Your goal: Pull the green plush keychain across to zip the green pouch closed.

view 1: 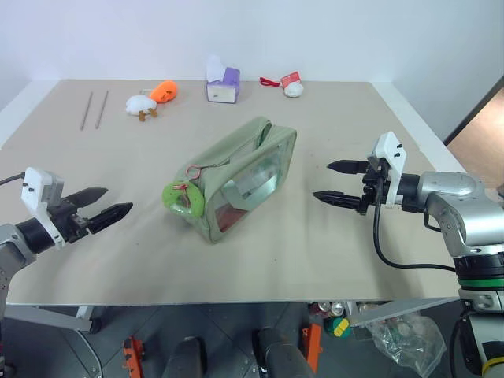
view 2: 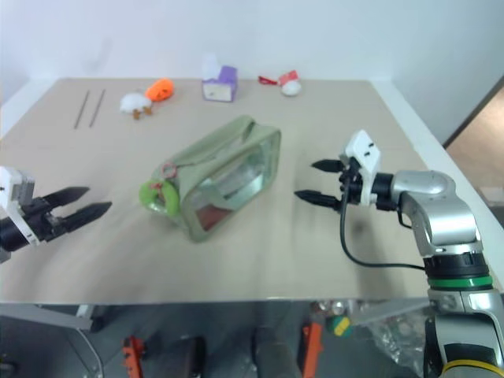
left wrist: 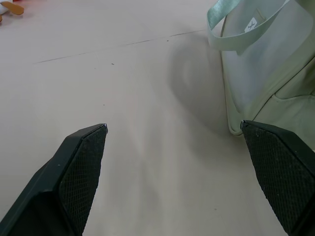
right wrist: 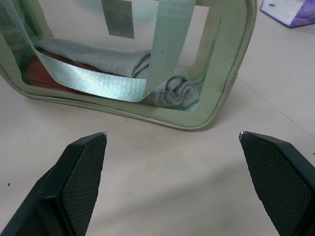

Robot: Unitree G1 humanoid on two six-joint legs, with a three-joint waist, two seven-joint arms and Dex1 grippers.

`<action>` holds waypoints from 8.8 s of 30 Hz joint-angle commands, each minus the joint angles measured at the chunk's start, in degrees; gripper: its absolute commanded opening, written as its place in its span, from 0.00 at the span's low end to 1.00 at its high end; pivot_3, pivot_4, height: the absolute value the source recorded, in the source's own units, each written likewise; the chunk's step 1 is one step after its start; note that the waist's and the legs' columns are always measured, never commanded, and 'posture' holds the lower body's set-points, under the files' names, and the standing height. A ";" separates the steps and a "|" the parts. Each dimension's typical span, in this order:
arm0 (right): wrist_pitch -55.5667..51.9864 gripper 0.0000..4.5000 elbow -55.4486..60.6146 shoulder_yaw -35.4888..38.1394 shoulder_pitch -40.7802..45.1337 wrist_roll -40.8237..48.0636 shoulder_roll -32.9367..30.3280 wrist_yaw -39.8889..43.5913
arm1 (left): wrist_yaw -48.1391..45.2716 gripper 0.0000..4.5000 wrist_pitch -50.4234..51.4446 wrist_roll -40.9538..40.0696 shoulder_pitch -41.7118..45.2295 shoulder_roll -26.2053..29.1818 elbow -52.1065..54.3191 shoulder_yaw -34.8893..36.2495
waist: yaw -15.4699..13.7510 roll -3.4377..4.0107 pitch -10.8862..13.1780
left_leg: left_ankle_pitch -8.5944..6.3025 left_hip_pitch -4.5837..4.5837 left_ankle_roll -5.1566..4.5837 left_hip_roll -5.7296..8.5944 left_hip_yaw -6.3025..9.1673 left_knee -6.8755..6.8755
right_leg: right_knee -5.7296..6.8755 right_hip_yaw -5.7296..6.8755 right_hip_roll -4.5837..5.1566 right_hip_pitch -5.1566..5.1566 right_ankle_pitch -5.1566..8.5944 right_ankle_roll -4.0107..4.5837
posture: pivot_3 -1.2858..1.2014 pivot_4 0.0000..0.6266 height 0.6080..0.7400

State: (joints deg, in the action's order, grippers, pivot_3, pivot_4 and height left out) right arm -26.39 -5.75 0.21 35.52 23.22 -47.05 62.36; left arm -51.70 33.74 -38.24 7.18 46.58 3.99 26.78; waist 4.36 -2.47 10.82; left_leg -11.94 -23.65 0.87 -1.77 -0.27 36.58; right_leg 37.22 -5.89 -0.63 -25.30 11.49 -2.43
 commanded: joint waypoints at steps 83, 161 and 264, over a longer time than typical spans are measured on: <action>30.89 0.01 -35.25 -15.52 39.79 -21.66 18.45 23.28 | -5.86 1.00 9.02 -15.43 19.40 -1.66 4.03 -5.70 | 0.18 0.09 0.06 | 0.29 -0.10 0.51 -0.02 0.72 -0.02 | 0.32 0.76 -0.03 -0.02 -0.20 0.69 | 0.52 0.24 1.00; -5.78 0.75 10.89 6.33 2.98 0.92 -3.43 2.98 | -3.26 1.00 10.37 -17.83 18.26 -2.88 5.74 -6.54 | 0.19 0.07 0.05 | 0.43 0.24 0.70 0.01 0.89 -0.11 | 0.86 0.92 -0.06 0.08 0.34 0.63 | 0.52 0.24 1.00; -3.27 0.00 11.35 -1.65 -1.03 -2.78 0.10 -0.13 | -3.33 0.00 2.64 -0.05 41.20 -15.06 -3.88 -18.73 | 0.19 -0.01 0.07 | 0.43 0.32 0.71 0.05 0.78 -0.11 | 0.87 0.67 -0.11 0.13 0.26 0.44 | 0.52 0.24 1.00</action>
State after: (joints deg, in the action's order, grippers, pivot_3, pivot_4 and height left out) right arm -30.10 4.79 -1.53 33.76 20.50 -47.13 62.28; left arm -54.12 36.30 -37.04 47.56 30.57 -2.27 7.82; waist 4.55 -2.48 10.88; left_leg -11.51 -23.32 1.58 -1.71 0.51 36.48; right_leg 38.09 -5.23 -0.75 -25.17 11.74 -1.99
